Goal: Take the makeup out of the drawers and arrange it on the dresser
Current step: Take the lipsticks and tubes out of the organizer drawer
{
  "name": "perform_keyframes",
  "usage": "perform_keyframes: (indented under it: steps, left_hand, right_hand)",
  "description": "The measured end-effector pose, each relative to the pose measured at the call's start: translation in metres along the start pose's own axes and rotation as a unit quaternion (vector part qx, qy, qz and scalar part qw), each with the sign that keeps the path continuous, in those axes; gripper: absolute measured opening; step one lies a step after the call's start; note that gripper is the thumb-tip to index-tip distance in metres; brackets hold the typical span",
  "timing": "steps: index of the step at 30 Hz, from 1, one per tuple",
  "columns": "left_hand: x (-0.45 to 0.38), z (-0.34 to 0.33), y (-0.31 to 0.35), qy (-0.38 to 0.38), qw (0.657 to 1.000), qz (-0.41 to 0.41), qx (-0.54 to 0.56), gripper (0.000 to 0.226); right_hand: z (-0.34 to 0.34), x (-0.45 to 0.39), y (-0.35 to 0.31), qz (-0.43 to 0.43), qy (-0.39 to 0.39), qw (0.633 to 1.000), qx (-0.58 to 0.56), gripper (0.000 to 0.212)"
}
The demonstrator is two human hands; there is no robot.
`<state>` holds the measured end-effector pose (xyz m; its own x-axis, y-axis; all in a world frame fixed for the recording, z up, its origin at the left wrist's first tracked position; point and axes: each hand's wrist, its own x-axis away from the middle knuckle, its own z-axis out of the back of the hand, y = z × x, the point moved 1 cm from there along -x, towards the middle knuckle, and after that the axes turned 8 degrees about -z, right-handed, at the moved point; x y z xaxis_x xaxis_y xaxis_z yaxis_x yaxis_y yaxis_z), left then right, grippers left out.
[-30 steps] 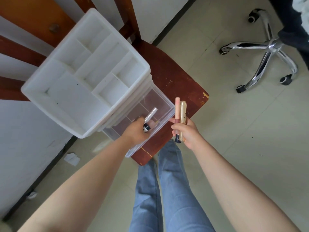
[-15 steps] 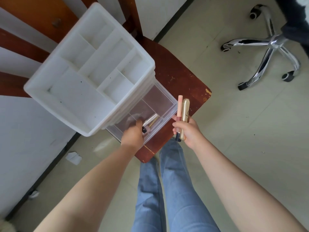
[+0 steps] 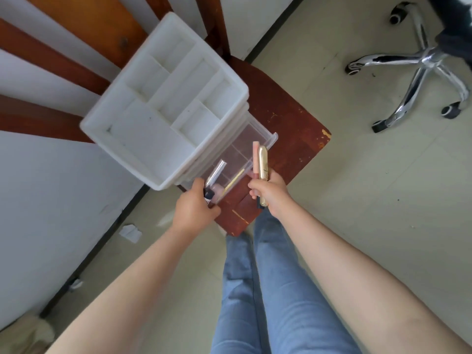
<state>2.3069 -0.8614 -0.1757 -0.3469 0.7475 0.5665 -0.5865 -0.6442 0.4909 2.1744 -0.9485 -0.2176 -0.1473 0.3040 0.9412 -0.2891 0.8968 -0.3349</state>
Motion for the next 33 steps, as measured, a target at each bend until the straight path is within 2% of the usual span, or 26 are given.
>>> perform_keyframes:
  steps: [3,7,9,11,14,16,18,20,23,27,29,33]
  left_hand:
    - [0.025,0.021,-0.002,0.026,0.999,0.025,0.028,0.028]
    - [0.042,0.039,-0.013,0.044,0.998,0.037,0.009,0.024]
    - [0.045,0.047,-0.017,0.065,0.996,0.063,0.019,0.024]
    - [0.046,0.054,-0.018,0.079,0.994,0.069,0.022,0.026]
    - [0.044,0.059,-0.011,0.069,0.997,0.042,0.011,0.022]
    - [0.036,0.06,0.0,0.043,0.999,0.004,-0.03,0.025]
    - [0.028,0.06,0.016,0.014,0.993,-0.053,-0.104,0.027]
    - [0.023,0.062,0.038,-0.003,0.976,-0.123,-0.179,0.025]
    - [0.025,0.065,0.086,-0.013,0.923,-0.253,-0.288,0.024]
    - [0.062,0.052,0.17,-0.023,0.827,-0.413,-0.38,0.029]
    - [0.096,0.03,0.219,-0.024,0.763,-0.482,-0.43,0.029]
    - [0.196,-0.035,0.308,-0.034,0.608,-0.611,-0.506,0.036]
  right_hand:
    - [-0.037,0.001,-0.022,0.023,-0.047,0.998,0.037,0.025]
    - [-0.069,-0.005,-0.041,0.01,-0.039,0.998,-0.054,0.027]
    - [-0.068,-0.006,-0.041,0.001,-0.032,0.998,-0.059,0.025]
    - [-0.06,-0.003,-0.039,0.005,-0.02,1.0,-0.003,0.019]
    - [-0.038,0.009,-0.035,0.042,0.03,0.991,0.126,0.036]
    - [-0.018,0.027,-0.034,0.103,0.088,0.955,0.263,0.035]
    - [0.005,0.053,-0.032,0.162,0.167,0.884,0.405,0.022]
    - [0.029,0.086,-0.029,0.197,0.248,0.815,0.486,0.02]
    - [0.07,0.147,-0.018,0.212,0.368,0.745,0.514,0.023]
    - [0.127,0.239,0.027,0.181,0.505,0.711,0.455,0.023]
    - [0.157,0.284,0.062,0.145,0.557,0.703,0.419,0.024]
    - [0.216,0.367,0.146,0.074,0.639,0.684,0.343,0.028]
